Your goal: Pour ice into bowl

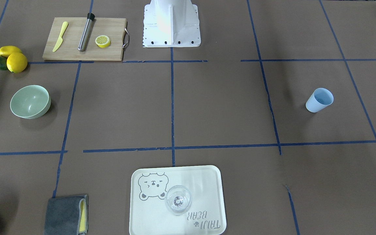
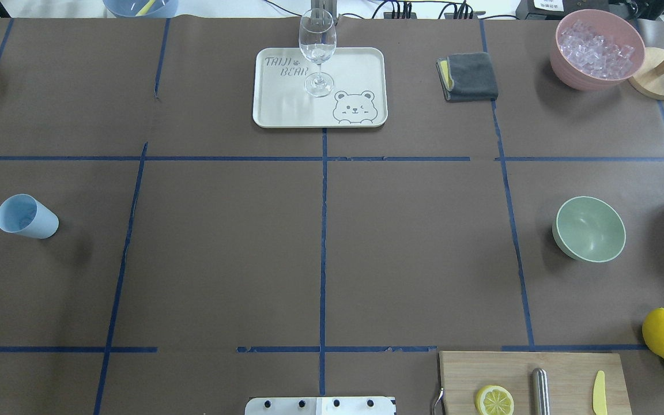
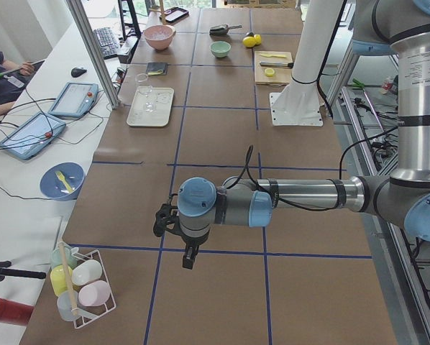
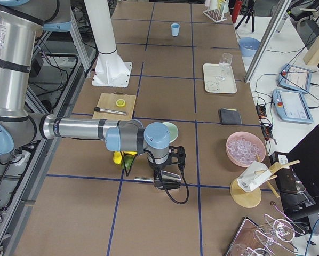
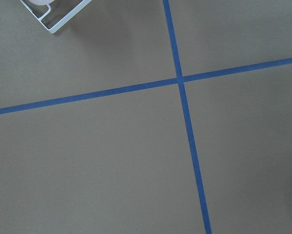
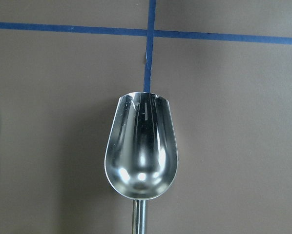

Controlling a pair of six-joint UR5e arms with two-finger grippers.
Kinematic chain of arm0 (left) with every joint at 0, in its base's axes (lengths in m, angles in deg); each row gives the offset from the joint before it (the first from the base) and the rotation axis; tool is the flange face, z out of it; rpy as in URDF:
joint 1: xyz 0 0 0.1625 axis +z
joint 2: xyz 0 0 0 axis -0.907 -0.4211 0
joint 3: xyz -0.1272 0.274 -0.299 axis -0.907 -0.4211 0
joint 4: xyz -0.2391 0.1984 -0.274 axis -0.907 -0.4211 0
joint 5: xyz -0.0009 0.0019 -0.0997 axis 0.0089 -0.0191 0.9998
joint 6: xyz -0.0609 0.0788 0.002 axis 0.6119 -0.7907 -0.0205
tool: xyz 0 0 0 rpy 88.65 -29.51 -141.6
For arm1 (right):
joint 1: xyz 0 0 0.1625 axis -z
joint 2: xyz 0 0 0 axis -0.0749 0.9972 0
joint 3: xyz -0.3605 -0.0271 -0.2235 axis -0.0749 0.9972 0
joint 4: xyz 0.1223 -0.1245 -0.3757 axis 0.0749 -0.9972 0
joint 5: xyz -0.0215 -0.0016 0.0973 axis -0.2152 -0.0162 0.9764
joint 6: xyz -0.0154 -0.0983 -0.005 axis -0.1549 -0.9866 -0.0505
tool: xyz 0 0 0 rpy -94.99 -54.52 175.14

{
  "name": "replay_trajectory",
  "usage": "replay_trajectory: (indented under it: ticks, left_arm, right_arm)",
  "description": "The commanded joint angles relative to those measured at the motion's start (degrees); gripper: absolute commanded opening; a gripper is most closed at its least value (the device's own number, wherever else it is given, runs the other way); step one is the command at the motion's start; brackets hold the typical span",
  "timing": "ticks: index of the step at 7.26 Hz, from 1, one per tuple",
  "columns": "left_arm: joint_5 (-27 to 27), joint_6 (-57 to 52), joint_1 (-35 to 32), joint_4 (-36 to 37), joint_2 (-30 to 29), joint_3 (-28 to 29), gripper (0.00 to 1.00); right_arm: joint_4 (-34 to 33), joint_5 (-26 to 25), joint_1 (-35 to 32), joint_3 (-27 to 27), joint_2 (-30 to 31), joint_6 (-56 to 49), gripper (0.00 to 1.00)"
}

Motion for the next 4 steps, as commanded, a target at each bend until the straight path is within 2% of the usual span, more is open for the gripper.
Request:
replay_trajectory:
  ticks: [1, 4]
  left_arm:
    - [-0.16, -0.22, 0.0, -0.88, -0.01, -0.17, 1.0]
    - [-0.16, -0.22, 0.0, -2.03, -0.01, 0.26, 1.0]
  right_arm:
    - [0.0, -0.13, 0.0, 0.61, 0.0, 0.09, 1.0]
    - [-0.09, -0.65, 0.0, 0.97, -0.26, 0.0, 1.0]
